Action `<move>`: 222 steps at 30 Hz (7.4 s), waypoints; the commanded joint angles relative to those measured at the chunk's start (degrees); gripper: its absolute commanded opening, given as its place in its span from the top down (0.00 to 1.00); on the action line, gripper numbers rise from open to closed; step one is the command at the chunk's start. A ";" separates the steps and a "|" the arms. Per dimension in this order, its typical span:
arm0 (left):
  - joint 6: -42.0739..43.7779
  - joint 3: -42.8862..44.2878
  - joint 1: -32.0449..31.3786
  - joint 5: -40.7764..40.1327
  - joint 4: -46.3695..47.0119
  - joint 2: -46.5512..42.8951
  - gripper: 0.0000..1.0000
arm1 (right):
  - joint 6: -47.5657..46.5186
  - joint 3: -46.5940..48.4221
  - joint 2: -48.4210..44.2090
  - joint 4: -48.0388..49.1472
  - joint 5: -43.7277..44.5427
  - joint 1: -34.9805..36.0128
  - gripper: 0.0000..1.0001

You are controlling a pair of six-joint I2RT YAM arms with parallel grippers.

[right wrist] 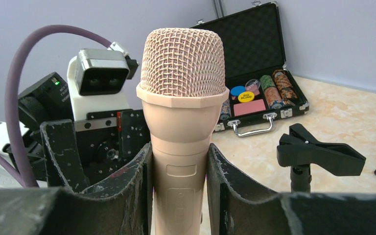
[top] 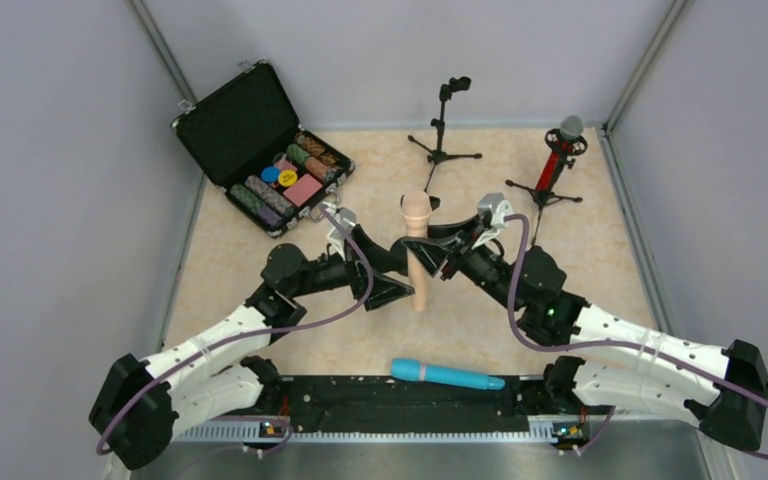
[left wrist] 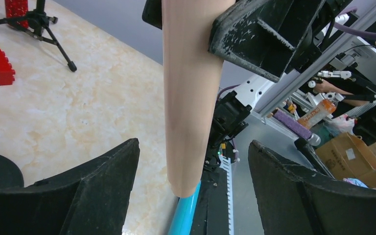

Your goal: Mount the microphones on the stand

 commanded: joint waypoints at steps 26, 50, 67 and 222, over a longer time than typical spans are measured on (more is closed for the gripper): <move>-2.18 2.12 -2.90 -0.39 8.04 6.39 1.00 | 6.32 5.74 3.09 0.59 -1.32 -0.62 0.96; -0.28 2.53 -2.82 -7.00 -3.42 3.27 1.00 | 18.05 4.39 2.36 -5.82 -47.72 -24.99 0.01; -1.88 5.55 -2.90 4.03 1.68 9.60 1.00 | 38.86 -3.56 13.99 24.08 -58.30 -28.58 0.21; 55.31 31.95 7.25 9.91 -25.99 26.27 1.00 | 10.69 0.38 -5.15 -17.30 -32.94 -28.50 1.00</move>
